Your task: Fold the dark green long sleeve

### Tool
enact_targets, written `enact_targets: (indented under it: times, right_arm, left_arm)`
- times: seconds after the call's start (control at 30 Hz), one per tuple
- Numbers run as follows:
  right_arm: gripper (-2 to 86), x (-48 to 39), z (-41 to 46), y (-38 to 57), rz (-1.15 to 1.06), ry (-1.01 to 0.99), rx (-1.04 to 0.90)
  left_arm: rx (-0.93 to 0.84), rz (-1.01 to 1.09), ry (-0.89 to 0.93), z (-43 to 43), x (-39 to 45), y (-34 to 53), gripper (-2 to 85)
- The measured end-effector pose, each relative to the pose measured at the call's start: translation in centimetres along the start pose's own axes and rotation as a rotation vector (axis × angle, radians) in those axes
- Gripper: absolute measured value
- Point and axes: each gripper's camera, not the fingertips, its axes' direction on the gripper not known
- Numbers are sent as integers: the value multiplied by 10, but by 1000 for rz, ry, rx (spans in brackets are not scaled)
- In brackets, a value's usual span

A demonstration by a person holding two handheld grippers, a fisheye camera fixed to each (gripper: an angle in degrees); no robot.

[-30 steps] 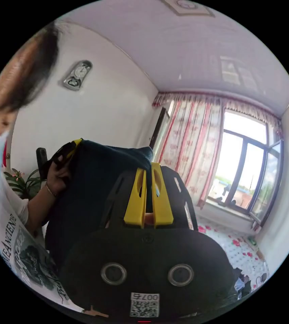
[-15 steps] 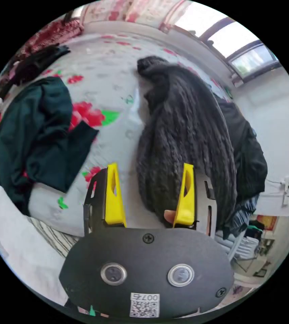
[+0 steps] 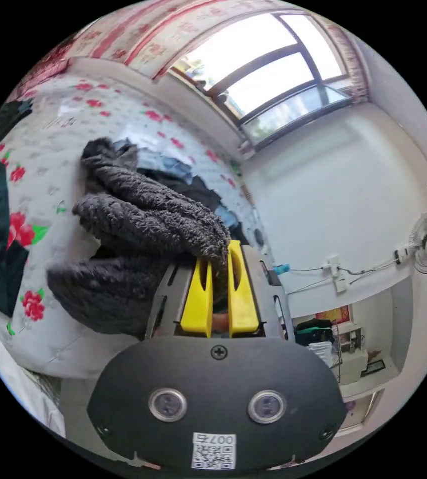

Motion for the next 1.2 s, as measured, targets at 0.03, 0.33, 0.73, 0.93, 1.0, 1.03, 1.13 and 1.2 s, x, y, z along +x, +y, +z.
enact_targets:
  times: [0.03,0.33,0.73,0.93,1.0,1.03,1.13,1.2]
  right_arm:
    - [87,45,0,-22,48,101,10]
    - [93,128,26,-71,447,196,1]
    - [114,-391,-6,19,-388,-1294,-234]
    - [84,-431,-25,19,-538,-999,-157]
    - [58,-414,-11,9,-510,-938,-139]
    - [43,-394,2,-1,-470,-842,-113]
    - [26,-312,45,-40,-297,-599,-48]
    - [22,-250,69,-64,-115,-604,-37]
  left_arm:
    - [-14,-41,5,6,1,1,-10]
    - [-20,-183,-8,4,14,26,-9]
    - [-121,-269,-119,3,8,61,7]
    - [-182,-246,-113,21,10,79,-2]
    - [-190,-215,-103,31,15,79,-6]
    - [-180,-191,-107,34,20,76,-7]
    - [-174,-95,-101,47,42,57,-9]
    - [-168,-61,-51,60,58,38,-9]
